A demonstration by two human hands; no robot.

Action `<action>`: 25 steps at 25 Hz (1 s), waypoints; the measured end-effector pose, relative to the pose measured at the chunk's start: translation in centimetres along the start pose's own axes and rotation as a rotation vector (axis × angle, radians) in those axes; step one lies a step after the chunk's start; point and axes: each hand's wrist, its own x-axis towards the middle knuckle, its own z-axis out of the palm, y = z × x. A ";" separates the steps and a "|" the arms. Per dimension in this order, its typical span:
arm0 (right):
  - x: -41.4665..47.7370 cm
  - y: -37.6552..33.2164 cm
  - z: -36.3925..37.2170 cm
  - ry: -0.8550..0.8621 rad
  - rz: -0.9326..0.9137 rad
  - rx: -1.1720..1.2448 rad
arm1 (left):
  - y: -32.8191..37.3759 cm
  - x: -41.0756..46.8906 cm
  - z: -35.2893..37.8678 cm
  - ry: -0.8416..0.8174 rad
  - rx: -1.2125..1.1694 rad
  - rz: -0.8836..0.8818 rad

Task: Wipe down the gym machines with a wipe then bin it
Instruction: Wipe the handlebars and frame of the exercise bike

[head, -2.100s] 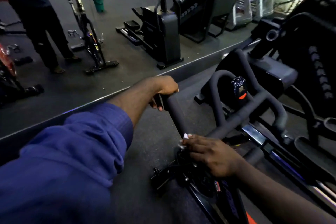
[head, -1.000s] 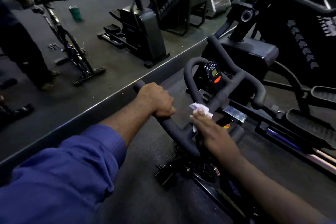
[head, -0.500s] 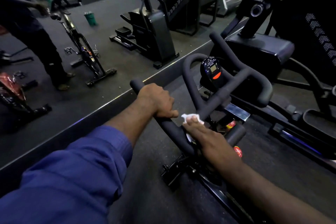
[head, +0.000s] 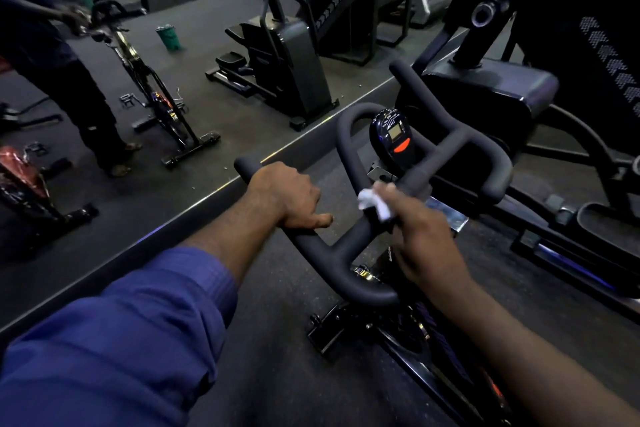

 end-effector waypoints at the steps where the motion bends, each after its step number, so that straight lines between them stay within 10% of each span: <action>1: 1.3 1.0 -0.9 0.075 0.071 -0.041 | 0.1 0.0 0.0 -0.003 -0.001 -0.003; 6: -2.1 -0.6 2.4 -0.278 0.143 -0.397 | 0.0 -0.1 0.0 -0.012 -0.020 -0.023; 12: 1.3 0.5 -0.9 0.258 0.273 -0.163 | -0.1 0.1 0.7 0.020 -0.044 -0.007; 17: -1.5 -2.3 3.5 -0.060 0.416 -0.407 | -0.3 -0.2 0.5 0.042 -0.059 0.024; 25: -8.2 -6.8 6.9 -0.029 0.022 -0.286 | -0.7 -1.0 0.8 0.145 -0.087 0.098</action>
